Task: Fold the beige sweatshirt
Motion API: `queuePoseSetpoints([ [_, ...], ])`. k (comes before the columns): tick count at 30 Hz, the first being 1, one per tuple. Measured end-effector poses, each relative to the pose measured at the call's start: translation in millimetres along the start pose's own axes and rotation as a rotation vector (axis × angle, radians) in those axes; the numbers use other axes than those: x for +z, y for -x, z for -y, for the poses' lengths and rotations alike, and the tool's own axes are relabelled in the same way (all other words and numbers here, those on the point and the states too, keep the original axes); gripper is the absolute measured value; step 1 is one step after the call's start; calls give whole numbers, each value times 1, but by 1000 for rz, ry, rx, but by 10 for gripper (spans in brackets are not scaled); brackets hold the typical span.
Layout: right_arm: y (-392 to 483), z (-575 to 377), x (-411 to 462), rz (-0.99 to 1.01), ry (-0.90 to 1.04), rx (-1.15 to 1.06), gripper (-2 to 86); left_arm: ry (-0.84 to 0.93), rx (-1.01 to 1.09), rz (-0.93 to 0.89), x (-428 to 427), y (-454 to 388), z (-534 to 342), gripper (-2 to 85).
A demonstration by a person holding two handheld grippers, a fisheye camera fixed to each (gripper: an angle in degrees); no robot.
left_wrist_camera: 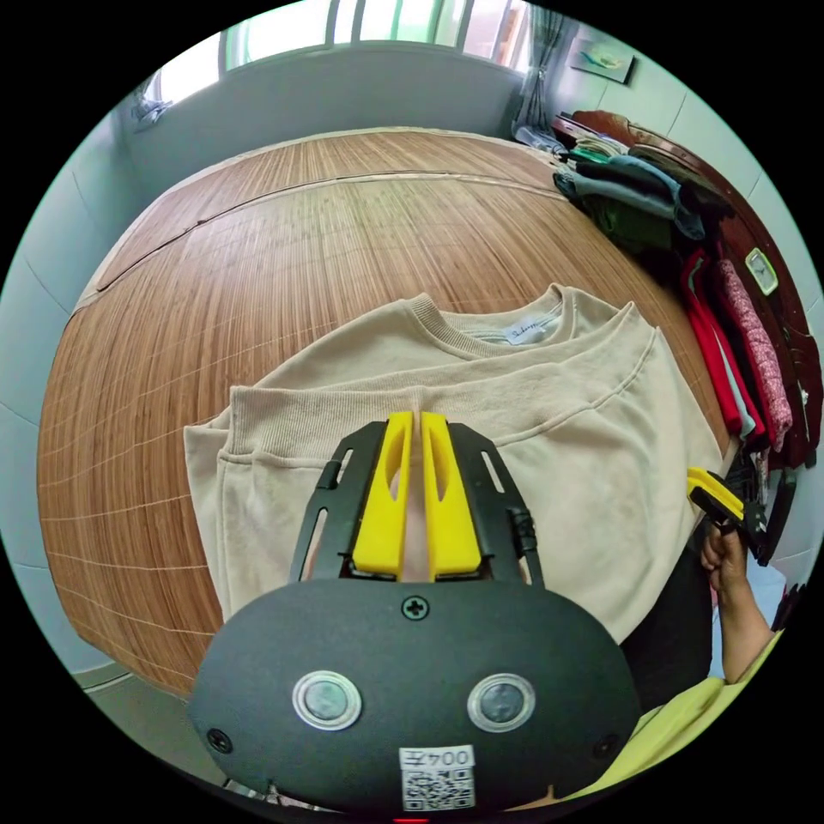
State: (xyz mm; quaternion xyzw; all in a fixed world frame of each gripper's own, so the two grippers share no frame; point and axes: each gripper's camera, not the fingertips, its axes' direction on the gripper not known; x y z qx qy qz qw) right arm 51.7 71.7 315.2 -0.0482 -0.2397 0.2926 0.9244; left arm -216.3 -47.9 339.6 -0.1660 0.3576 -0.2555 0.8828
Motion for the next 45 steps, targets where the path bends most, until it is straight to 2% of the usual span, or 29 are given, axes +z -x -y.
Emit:
queuePoseSetpoints([
  [9, 7, -6, 1, 1, -2, 3, 74, -140, -3, 13, -31, -4, 2, 8],
  [15, 9, -9, 1, 3, -3, 5, 72, -64, -32, 79, 4, 10, 12, 6],
  [19, 7, -10, 1, 11, -4, 16, 68, -123, -98, 31, 15, 25, -5, 9],
  [24, 9, -10, 2, 7, -4, 16, 66, -110, -101, -98, -4, 49, -12, 18],
  [29, 9, -8, 2, 9, -4, 19, 66, -182, -161, -184, -50, 83, -73, 23],
  [31, 9, -7, 2, 4, -3, 17, 66, -188, -204, -144, -54, 97, -103, 22],
  [34, 10, -6, 2, -1, -1, 13, 66, -97, -288, -58, -36, 131, -136, 17],
  [37, 8, -3, 2, 8, 1, 14, 66, -136, -381, -209, -30, 169, -155, 10],
  [38, 7, -2, 2, 14, 0, 17, 66, -125, -418, -209, -32, 173, -155, 8],
  [45, -3, 4, -1, 58, -3, 43, 63, -101, -210, -15, -40, 141, -125, 4],
])
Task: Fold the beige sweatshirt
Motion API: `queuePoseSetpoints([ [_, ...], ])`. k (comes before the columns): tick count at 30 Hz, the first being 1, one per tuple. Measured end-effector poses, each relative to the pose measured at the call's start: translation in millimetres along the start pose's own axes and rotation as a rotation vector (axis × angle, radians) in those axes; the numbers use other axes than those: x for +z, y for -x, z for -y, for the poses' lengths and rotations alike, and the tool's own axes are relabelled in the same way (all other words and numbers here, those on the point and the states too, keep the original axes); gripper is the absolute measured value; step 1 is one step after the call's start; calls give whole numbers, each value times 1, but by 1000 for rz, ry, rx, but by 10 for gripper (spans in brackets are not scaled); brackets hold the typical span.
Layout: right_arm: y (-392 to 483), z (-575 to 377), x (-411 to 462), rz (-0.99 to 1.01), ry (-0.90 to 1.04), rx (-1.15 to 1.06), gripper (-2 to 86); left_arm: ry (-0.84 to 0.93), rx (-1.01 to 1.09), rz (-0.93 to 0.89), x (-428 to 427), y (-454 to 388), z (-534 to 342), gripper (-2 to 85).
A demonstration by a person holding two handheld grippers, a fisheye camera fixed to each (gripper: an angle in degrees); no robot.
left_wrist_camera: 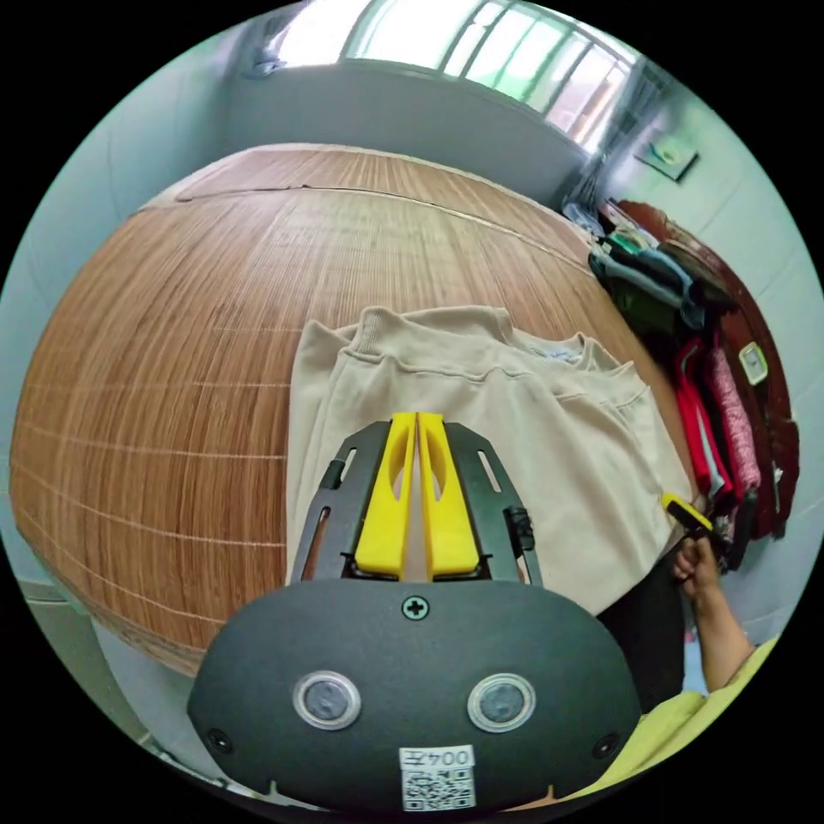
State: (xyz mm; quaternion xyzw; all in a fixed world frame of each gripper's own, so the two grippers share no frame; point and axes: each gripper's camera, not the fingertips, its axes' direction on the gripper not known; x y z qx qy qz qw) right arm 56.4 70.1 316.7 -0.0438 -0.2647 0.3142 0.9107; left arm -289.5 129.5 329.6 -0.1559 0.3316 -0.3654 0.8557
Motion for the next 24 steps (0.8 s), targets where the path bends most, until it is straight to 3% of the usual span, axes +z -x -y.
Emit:
queuePoseSetpoints([
  [1, -3, 4, -4, 20, 18, 1, 57, 50, -3, 23, 14, 4, -1, 4],
  [3, -2, 15, -16, 61, 13, -22, 52, -16, -3, -29, 17, 15, -12, 4],
  [7, 20, 70, -39, -1, -90, -146, 58, -10, -51, -105, 20, 34, -17, 7],
  [14, 49, 192, 27, -20, 35, -252, 73, -20, 0, 8, 19, 21, -25, 8],
  [24, 53, 229, 89, -110, 172, -290, 78, -20, -10, -12, 20, 25, -31, 9],
])
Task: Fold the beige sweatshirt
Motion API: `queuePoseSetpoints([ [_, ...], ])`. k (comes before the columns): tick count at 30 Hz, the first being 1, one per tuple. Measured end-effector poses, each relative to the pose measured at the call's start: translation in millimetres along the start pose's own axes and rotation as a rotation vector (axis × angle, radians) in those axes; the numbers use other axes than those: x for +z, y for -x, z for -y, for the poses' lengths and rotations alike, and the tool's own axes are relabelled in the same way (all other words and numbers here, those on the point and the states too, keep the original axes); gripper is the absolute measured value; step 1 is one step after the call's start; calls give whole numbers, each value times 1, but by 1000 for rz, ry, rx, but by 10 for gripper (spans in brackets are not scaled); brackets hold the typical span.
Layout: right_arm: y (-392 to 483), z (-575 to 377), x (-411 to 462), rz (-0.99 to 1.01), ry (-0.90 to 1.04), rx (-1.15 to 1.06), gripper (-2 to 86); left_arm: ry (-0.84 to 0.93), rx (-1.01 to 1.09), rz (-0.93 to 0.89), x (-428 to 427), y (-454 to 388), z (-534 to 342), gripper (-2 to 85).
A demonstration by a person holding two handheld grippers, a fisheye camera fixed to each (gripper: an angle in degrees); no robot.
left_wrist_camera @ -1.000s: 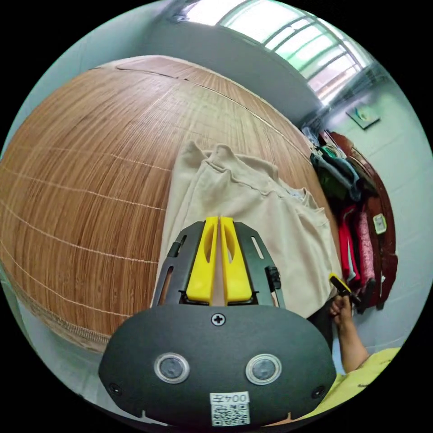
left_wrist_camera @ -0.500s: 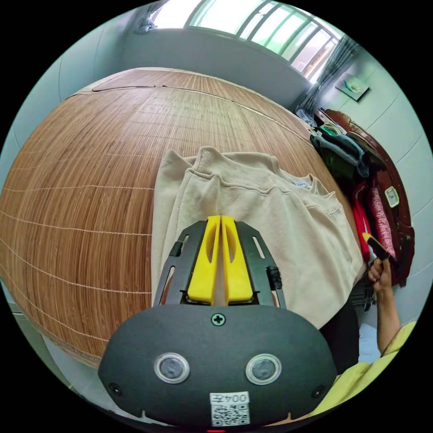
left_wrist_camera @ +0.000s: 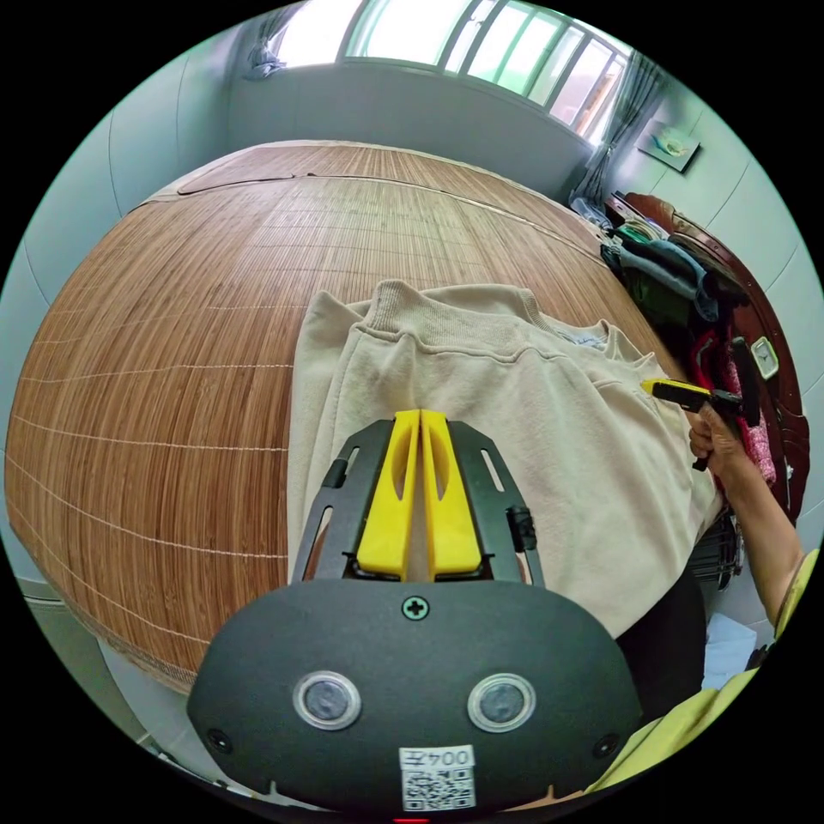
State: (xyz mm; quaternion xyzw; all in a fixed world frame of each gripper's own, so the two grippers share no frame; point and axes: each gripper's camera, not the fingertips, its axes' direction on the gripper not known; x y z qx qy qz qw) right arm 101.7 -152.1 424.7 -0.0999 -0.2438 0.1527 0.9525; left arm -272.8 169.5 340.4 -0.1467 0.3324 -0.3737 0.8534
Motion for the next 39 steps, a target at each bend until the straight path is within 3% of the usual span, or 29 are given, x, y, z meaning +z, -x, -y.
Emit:
queuePoseSetpoints([
  [5, -4, 1, -2, -44, -19, -20, 17, -1, -1, -2, 2, -1, -2, 9],
  [12, -34, 13, -28, -75, -119, 31, -3, -1, 2, 5, 5, -6, -2, 9],
  [15, -51, 20, -5, -20, -18, 35, 3, -1, 4, 10, 8, -9, -1, 9],
  [21, -108, -5, -25, 215, -81, 105, 47, -1, 4, 11, 14, -15, 2, 9],
  [25, -177, -77, -68, 301, -179, 228, 65, 0, 2, 6, 19, -19, 5, 9],
  [32, -263, -242, -91, 425, -188, 349, 66, 0, 1, 6, 29, -29, 14, 10],
  [39, -284, -289, -92, 520, -224, 299, 70, 1, -1, 1, 41, -39, 24, 10],
])
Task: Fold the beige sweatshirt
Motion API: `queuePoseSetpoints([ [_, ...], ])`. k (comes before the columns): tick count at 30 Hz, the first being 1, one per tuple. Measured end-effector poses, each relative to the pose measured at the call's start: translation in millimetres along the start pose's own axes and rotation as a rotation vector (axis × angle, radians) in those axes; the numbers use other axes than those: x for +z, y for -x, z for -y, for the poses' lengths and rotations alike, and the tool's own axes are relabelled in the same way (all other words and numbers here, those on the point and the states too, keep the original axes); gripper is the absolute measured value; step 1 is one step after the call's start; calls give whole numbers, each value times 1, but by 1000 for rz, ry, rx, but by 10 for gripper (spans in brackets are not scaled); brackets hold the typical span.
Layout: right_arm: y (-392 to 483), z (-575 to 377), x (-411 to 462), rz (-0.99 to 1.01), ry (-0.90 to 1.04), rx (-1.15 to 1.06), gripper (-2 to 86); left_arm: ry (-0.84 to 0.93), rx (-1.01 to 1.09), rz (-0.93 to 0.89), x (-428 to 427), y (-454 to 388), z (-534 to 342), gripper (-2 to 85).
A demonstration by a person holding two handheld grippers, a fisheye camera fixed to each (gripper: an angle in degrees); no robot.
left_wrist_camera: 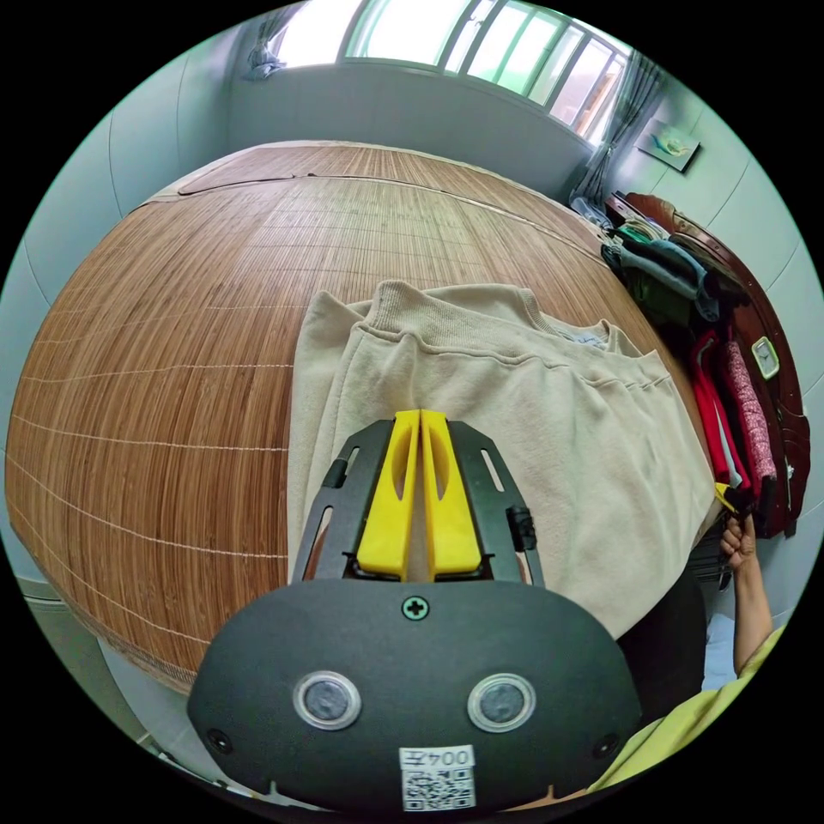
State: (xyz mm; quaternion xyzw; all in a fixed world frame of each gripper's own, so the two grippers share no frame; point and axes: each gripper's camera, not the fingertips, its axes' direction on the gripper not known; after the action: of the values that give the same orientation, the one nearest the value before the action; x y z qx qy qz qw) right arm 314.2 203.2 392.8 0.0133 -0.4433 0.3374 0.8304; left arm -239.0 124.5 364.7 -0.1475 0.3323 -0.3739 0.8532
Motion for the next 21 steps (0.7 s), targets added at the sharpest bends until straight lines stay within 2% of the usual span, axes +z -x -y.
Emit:
queuePoseSetpoints([
  [8, -7, 12, 4, -6, 223, -218, 86, 1, -3, -7, 18, -13, 17, 9],
  [14, -14, 26, 6, 79, 331, -288, 80, 8, -20, -44, 32, -18, 34, 8],
  [18, -6, 20, 4, 47, 355, -345, 77, 51, 1, -58, 29, -24, 56, 6],
  [19, -4, 20, 0, 52, 341, -353, 80, 14, 18, -49, 18, -37, 64, 7],
  [21, 1, 20, -3, 51, 329, -378, 82, -56, 36, -154, -1, -64, 75, 10],
])
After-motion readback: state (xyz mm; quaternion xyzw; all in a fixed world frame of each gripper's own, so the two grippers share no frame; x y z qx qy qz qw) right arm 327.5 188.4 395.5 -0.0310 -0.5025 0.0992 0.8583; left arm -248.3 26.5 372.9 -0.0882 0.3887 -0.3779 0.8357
